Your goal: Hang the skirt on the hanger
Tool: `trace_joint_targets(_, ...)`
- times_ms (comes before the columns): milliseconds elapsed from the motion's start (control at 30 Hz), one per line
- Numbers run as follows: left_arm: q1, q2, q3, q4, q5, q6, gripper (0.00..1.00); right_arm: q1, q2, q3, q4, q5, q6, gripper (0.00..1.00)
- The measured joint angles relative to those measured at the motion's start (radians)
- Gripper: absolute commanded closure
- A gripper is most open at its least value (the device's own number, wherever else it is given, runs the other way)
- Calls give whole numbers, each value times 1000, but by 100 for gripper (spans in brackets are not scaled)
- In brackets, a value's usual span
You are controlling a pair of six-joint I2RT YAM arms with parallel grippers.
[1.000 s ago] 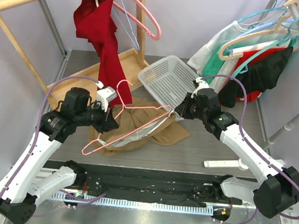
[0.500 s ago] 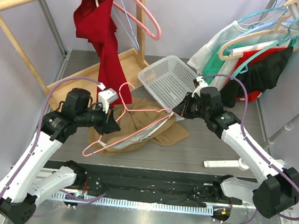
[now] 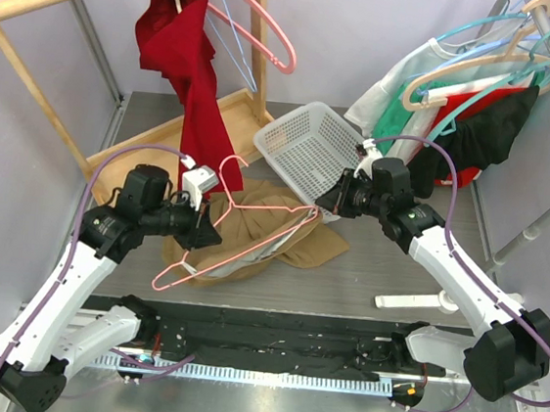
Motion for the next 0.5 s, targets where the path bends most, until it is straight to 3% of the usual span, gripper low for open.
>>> trace_joint_targets(500,0,-21,18,-14,-76,1,100,-16,0,0,0,-15,4,99)
